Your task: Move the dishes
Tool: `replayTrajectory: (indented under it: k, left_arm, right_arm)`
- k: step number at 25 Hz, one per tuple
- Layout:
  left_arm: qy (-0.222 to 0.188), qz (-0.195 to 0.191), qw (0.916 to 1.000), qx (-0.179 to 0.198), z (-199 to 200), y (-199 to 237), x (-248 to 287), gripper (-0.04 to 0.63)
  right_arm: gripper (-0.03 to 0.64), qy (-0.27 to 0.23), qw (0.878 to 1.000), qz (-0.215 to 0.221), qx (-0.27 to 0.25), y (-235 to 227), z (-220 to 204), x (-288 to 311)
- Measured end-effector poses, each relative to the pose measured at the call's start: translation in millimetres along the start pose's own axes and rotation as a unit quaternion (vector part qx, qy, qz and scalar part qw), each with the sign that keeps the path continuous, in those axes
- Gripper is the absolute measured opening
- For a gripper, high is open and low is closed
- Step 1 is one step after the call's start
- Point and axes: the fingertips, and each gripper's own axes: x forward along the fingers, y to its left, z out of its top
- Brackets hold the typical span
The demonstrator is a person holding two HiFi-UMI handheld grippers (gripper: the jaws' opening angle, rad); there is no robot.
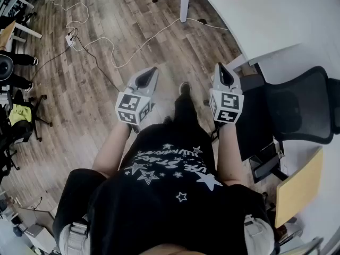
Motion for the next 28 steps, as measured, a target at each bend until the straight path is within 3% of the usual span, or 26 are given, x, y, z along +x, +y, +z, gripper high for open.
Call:
replayTrajectory:
  k: [8, 18, 19, 21, 24, 28]
  left_arm:
    - [-0.013, 0.008, 0.9999, -0.002, 8, 2, -5, 0.009]
    - [0.008, 0.022, 0.9997, -0.008, -2, 25, 8, 0.011]
    - [0.009, 0.022, 0.9997, -0.005, -1, 27, 15, 0.011]
    - [0.012, 0.021, 0.9997, -0.002, 4, 35, 28, 0.011]
    - [0.02, 0.018, 0.9996, -0.001, 11, 49, 47, 0.011]
    - [0.031, 0.019, 0.9993, 0.0, 21, 74, 86, 0.011]
  right_arm:
    - [0.003, 0.0, 1.0, 0.003, 0.001, -1, 1, 2]
    - [0.005, -0.012, 0.999, 0.003, 0.039, -17, 2, 31]
    - [0.022, -0.01, 0.999, 0.006, 0.04, -18, 2, 39]
    - [0.144, -0.003, 0.999, 0.013, 0.04, -20, 2, 58]
    - [0.227, 0.013, 0.999, 0.018, 0.039, -23, 6, 88]
    - [0.239, 0.03, 0.998, 0.018, 0.047, -41, 10, 132]
